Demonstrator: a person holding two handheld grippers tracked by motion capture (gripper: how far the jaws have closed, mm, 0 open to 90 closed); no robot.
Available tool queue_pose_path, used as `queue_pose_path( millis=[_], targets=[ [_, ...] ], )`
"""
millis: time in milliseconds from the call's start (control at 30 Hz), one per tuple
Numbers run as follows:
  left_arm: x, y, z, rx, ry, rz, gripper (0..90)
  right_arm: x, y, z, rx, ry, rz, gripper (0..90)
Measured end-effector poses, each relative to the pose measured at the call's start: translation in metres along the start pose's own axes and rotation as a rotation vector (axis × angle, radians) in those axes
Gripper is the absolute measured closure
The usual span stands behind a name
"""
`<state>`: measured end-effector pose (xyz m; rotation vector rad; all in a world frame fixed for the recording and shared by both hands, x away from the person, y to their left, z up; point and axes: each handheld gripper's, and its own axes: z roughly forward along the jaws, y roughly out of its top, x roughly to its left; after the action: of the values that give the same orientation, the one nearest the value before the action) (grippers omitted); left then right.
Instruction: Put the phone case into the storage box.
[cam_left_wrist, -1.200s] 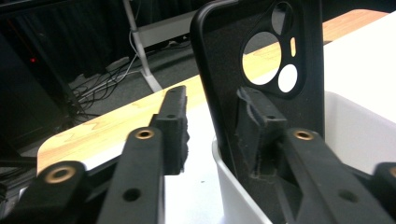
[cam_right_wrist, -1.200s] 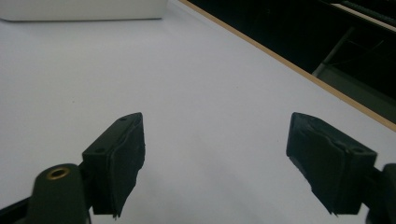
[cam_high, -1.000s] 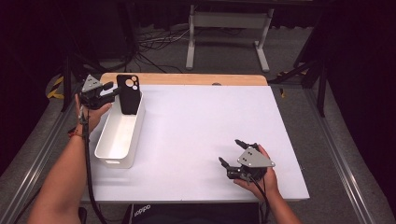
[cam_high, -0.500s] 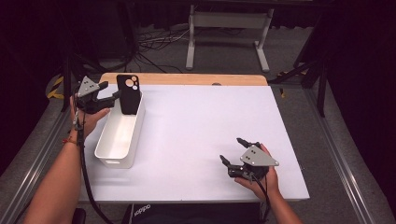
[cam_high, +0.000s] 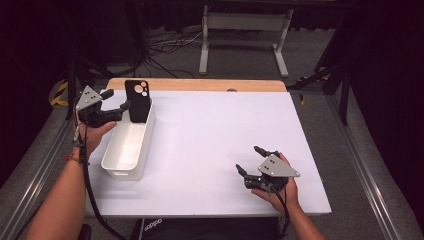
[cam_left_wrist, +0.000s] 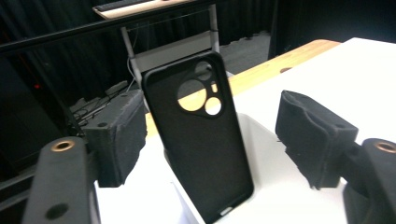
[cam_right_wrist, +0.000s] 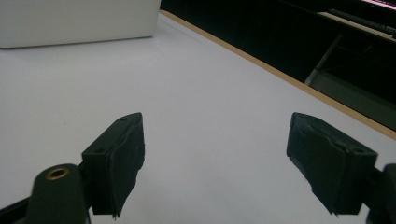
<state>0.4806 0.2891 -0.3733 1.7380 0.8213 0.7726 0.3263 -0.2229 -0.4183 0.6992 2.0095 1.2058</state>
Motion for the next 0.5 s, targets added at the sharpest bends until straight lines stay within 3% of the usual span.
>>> queue_pose_path(
  millis=[233, 367, 500],
  targets=[
    [-0.01, 0.001, -0.008, -0.019, -0.013, 0.01, 18.0, -0.001, 0.003, -0.004, -0.007, -0.006, -0.025, 19.6],
    [-0.015, 0.0, -0.011, -0.02, -0.021, 0.016, 16.4, -0.006, 0.002, -0.006, -0.012, -0.011, 0.003, 19.3],
    [-0.02, 0.0, -0.015, -0.019, -0.03, 0.022, 13.4, -0.006, 0.002, -0.009, -0.017, -0.013, -0.005, 19.2]
  ],
)
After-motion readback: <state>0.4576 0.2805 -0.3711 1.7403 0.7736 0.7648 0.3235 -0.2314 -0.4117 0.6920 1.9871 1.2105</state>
